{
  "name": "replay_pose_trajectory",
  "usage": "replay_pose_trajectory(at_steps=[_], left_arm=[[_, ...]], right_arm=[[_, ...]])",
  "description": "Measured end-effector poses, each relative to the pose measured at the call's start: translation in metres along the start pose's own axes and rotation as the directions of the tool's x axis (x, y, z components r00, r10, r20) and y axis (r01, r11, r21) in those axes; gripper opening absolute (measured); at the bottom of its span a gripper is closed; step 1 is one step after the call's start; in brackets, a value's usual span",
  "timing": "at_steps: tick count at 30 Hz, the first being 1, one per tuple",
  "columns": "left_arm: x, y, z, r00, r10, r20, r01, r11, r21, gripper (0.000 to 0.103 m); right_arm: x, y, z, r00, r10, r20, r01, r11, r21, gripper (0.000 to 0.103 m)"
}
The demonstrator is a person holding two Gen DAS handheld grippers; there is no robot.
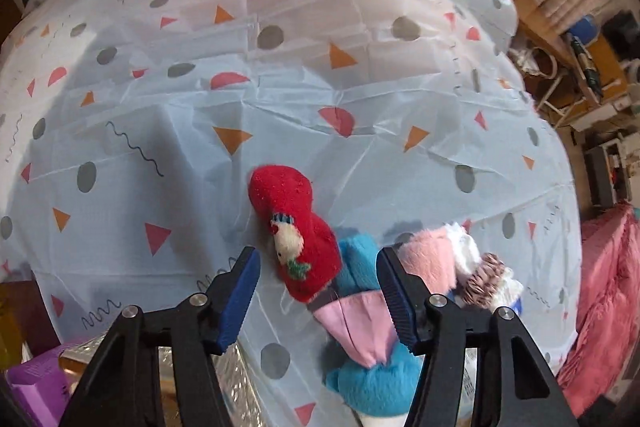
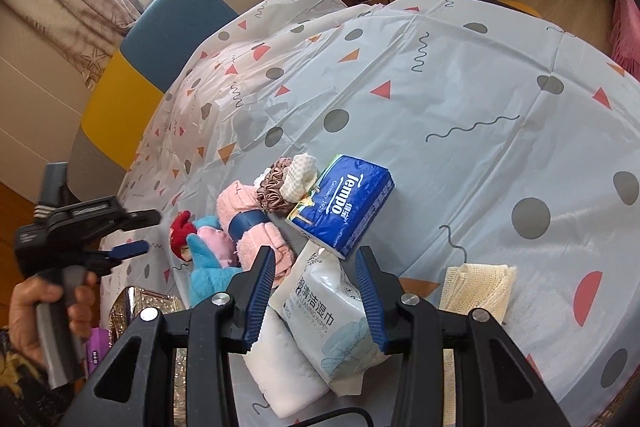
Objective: Organize soft objects
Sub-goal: 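Reach the left gripper to the red plush toy and grasp it, then carry the red toy into the gold tray and release it while the right gripper reaches the wipes pack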
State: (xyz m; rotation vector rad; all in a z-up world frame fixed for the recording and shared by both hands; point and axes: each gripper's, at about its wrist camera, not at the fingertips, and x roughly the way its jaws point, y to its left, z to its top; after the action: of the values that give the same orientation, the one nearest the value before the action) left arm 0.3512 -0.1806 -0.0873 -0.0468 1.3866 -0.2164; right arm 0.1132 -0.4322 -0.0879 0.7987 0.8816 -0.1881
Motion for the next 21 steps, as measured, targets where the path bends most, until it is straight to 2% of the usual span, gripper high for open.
replay_pose_trajectory(at_steps=[3,5,6,13,17,21], left_arm=[[0.02,0.0,0.004,0.999,0.023,-0.039,-0.024,0.999,-0.026,0.06],[0.028,0.002,0.004,0.998,0.031,-0.052,-0.033,0.999,-0.03,0.04],[0.03,0.002,0.003,0.998,0.031,-0.05,-0.032,0.999,-0.02,0.022],[0.002,0.003,-0.015,0.998,-0.037,0.053,0.035,0.999,0.039,0.018],[-0.028,0.0,-0.033,0.992,-0.051,0.116,0.04,0.995,0.09,0.018],[-0.057,-0.003,-0.047,0.982,-0.095,0.164,0.074,0.989,0.125,0.018]], right_arm=[[-0.001,-0.001,0.0,1.0,0.009,0.002,-0.009,1.0,0.011,0.041],[-0.002,-0.003,0.001,1.0,0.011,0.007,-0.011,1.0,0.023,0.041],[-0.002,-0.005,0.001,1.0,0.01,0.008,-0.011,1.0,0.028,0.042],[-0.005,-0.022,0.004,1.0,0.016,0.021,-0.018,0.993,0.115,0.041],[-0.005,-0.033,0.005,1.0,0.012,0.02,-0.015,0.987,0.162,0.041],[-0.002,-0.042,0.003,1.0,0.004,-0.006,-0.002,0.979,0.206,0.041]])
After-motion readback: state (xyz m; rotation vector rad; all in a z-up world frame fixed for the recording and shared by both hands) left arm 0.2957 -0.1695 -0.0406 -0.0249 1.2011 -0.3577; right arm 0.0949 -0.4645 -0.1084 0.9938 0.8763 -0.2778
